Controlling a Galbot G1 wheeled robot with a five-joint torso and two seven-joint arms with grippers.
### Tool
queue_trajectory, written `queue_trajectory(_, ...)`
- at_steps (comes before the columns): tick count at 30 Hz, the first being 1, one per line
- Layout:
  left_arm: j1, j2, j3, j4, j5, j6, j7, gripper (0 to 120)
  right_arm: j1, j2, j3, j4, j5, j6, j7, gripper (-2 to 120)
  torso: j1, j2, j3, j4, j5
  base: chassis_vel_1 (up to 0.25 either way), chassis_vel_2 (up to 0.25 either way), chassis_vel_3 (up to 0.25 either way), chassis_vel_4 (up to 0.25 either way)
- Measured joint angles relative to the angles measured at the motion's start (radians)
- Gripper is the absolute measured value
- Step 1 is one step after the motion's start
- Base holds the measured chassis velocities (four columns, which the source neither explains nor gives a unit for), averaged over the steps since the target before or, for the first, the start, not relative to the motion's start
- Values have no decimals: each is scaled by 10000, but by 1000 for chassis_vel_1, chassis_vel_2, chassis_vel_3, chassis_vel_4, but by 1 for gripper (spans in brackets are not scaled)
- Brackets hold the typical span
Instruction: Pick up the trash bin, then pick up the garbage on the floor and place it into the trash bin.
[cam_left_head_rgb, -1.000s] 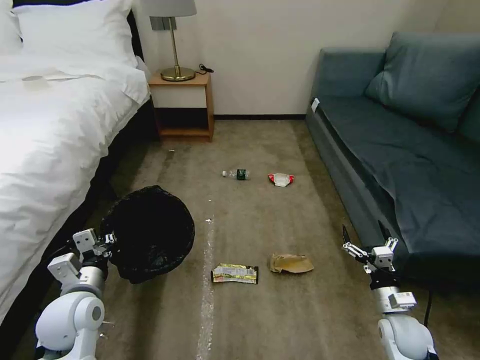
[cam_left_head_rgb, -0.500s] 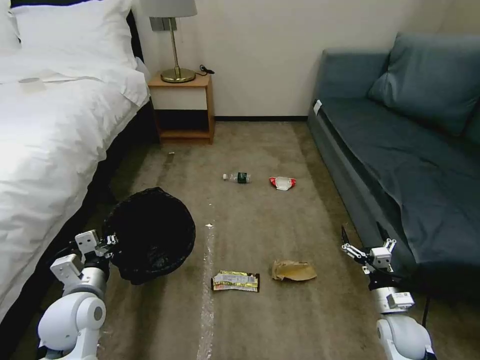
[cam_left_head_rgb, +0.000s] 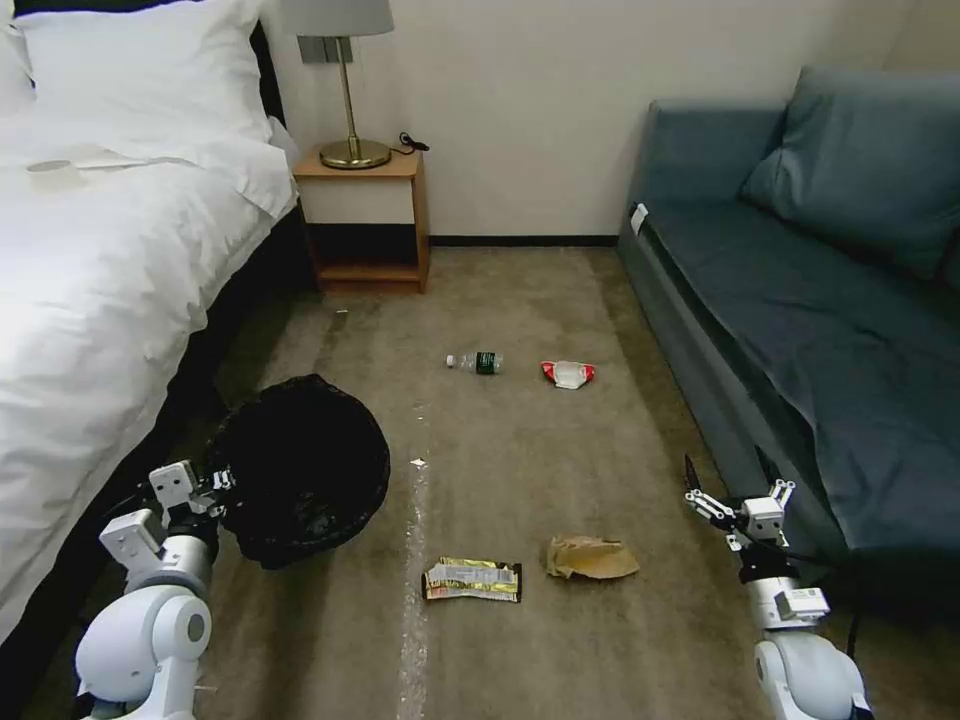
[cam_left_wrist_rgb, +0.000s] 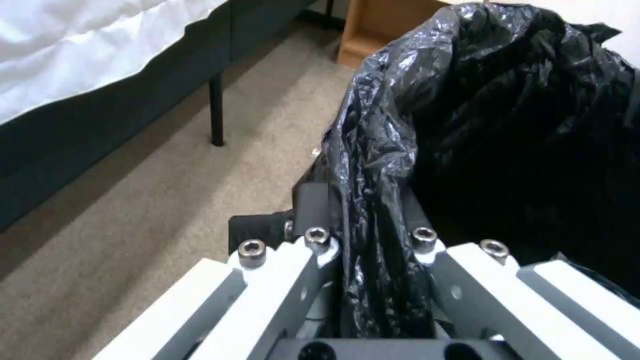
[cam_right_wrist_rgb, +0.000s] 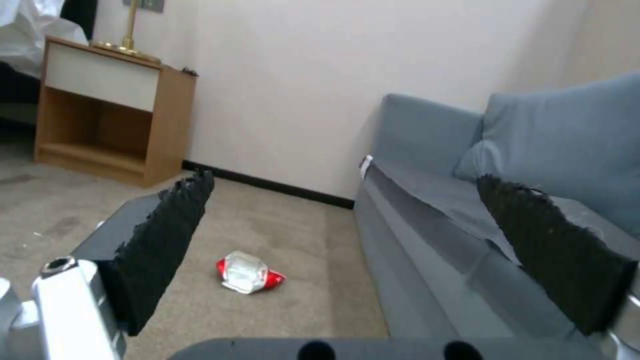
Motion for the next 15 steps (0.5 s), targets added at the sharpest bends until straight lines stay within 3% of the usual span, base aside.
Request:
queue_trajectory(11, 55, -112, -55, -30, 11, -22, 43, 5, 168, -244, -175, -312, 46, 398, -70, 100, 0, 0, -1, 0, 1, 0, 0, 0, 0)
queue_trajectory(15, 18, -134, -59, 44, 19, -39, 50, 5, 398, -642, -391, -599, -155, 446, -39, 100, 0, 0, -1, 0, 1, 0, 0, 0, 0)
